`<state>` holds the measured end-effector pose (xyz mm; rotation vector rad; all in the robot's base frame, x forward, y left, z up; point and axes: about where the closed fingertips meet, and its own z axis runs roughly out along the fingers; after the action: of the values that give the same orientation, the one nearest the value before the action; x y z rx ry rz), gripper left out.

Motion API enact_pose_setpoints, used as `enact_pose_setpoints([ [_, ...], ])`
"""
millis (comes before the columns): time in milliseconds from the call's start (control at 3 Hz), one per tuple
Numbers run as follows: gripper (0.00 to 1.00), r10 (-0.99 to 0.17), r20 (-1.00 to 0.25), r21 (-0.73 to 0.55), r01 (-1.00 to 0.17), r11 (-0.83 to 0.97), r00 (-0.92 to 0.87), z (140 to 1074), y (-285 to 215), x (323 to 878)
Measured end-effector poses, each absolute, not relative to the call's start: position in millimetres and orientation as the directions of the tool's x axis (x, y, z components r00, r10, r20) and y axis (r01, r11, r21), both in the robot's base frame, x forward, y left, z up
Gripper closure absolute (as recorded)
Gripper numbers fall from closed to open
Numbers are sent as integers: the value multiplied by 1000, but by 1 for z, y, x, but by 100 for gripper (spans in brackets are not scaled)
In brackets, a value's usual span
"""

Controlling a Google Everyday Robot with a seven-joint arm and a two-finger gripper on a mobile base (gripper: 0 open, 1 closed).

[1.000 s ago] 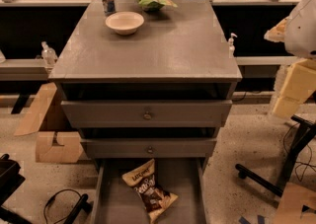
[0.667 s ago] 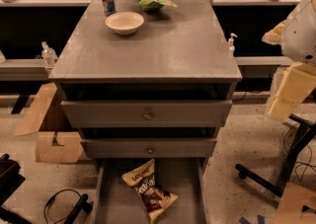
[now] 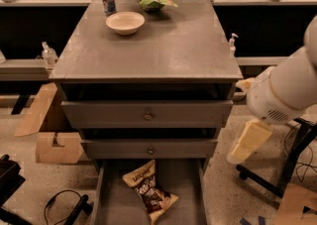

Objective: Pick brown chip bag from bottom drawer and place on counter

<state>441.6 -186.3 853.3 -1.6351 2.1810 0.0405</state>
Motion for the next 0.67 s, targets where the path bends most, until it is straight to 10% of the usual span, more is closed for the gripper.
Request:
enact_pose_setpoints([
  [667,0,-868,-445,-246,-902,356,-221,751,-164,462],
])
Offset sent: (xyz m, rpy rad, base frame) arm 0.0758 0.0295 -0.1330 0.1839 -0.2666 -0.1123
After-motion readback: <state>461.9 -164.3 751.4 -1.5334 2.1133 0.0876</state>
